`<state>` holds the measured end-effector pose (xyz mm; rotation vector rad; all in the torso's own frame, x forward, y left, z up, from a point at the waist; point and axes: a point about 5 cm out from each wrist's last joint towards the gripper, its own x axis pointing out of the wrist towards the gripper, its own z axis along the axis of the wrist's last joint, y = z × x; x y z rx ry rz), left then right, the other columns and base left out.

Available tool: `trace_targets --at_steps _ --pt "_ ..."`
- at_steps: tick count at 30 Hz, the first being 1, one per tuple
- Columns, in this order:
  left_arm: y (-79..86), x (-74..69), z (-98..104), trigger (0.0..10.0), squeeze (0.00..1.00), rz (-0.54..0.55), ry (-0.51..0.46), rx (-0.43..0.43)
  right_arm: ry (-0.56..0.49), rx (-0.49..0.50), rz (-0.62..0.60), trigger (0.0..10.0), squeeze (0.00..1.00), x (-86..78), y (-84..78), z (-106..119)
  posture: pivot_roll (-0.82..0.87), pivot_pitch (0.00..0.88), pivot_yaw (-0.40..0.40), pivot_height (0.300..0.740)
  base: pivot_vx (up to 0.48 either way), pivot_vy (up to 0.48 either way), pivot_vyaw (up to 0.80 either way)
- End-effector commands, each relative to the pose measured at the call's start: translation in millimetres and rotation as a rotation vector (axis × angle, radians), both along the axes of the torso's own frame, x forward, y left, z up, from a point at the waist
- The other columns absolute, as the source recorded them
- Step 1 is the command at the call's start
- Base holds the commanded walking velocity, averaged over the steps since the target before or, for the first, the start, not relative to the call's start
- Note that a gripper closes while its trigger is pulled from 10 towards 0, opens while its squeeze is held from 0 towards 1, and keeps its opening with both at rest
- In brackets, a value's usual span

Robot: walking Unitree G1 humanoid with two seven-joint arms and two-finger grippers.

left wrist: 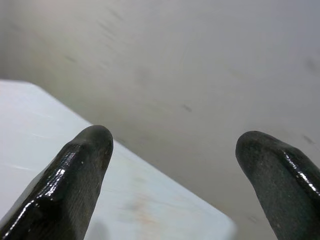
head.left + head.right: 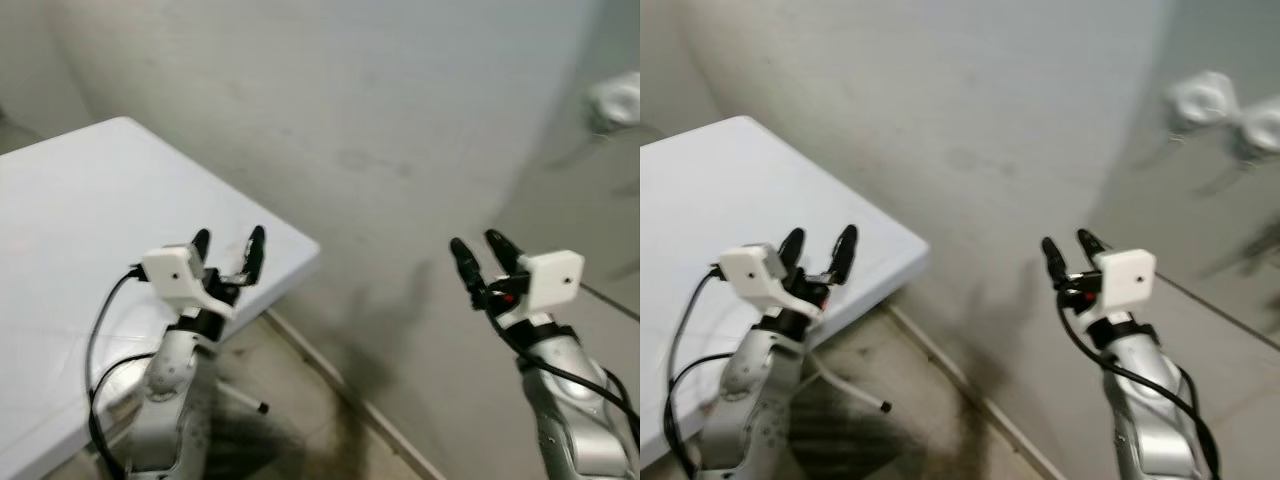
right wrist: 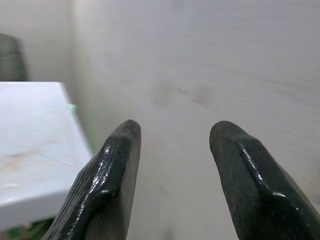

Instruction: Hang keys on a hook

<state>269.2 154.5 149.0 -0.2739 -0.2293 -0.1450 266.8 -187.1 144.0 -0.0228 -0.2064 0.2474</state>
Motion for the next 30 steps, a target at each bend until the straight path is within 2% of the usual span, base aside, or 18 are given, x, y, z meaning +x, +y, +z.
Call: trace_targets --at_steps 1,30 --pt "-4.9 0.4 -0.1 10.0 0.0 -0.007 0.017 0.006 -0.001 -0.011 -0.003 10.0 0.0 -0.2 -3.1 2.3 0.0 0.0 -0.038 0.74 0.0 0.0 0.8" --pt "-6.2 1.1 -8.7 10.0 0.0 0.008 0.098 0.006 0.009 -0.014 0.015 10.0 0.0 -2.0 -3.4 2.4 -0.01 0.0 -0.041 0.74 0.0 0.0 0.8"
